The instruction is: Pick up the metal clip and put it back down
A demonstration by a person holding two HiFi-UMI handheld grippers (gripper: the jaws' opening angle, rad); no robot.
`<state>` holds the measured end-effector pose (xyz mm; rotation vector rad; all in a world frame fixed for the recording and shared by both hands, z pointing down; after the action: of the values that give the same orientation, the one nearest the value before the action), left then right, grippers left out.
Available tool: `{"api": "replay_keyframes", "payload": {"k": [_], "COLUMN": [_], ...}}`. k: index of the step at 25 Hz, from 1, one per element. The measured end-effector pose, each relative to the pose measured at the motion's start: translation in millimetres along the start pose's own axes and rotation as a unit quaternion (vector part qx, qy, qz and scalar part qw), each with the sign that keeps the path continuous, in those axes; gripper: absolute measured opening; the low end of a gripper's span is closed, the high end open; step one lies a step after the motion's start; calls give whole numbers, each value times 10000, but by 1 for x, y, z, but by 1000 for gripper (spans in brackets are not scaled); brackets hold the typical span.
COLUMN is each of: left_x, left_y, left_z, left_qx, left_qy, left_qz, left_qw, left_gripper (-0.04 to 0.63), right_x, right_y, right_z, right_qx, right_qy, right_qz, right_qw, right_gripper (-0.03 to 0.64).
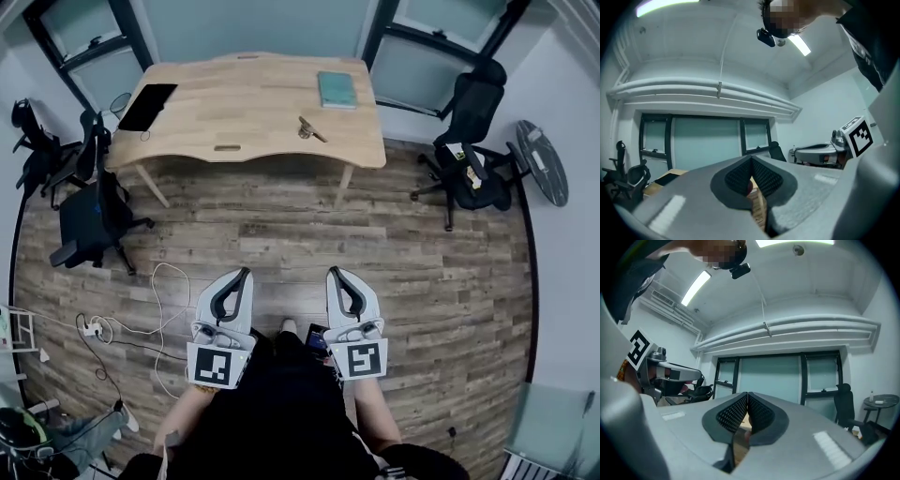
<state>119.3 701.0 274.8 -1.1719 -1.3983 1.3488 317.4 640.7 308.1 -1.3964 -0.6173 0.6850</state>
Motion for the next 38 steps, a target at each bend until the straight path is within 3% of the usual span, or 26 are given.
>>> {"api": "replay_keyframes", "payload": {"k": [8, 14, 19, 24, 29, 38], "left_x": [-68, -134, -193, -250, -310, -475], "left_y": [-20, -25, -15, -22, -27, -44], "left_z": [80, 171, 249, 306, 322, 340], "left_qx": [240, 400, 223, 158, 272, -127], "left_qy": [150, -46, -308, -685, -1255, -1841], "left_qz": [29, -156, -207, -263, -468, 62], "left_qw": [9996, 9991, 9991, 9972, 9906, 9828], "left_gripper": [0, 0, 0, 0, 0, 0], "right_x": [-101, -191, -274, -340, -386, -494], "right_y": [-6, -6, 9, 8, -17, -93], "right_z": [-16, -31, -52, -57, -83, -191], "right_qx": [93, 480, 408, 544, 783, 250], "right_qy": [16, -445, -920, -1057, -1247, -1790], "right_qz": [257, 652, 668, 859, 1188, 1533], "right_qw": [9996, 9957, 9927, 9892, 9819, 9715], "right_gripper": [23, 23, 23, 23, 23, 25]}}
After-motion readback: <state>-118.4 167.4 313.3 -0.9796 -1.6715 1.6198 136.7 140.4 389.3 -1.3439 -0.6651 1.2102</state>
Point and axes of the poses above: the fingertips, and each gripper's own axes: x backward along the fingers, z to its left, y out of its top, the point moved 7 cm from there along x, backward along the fingers
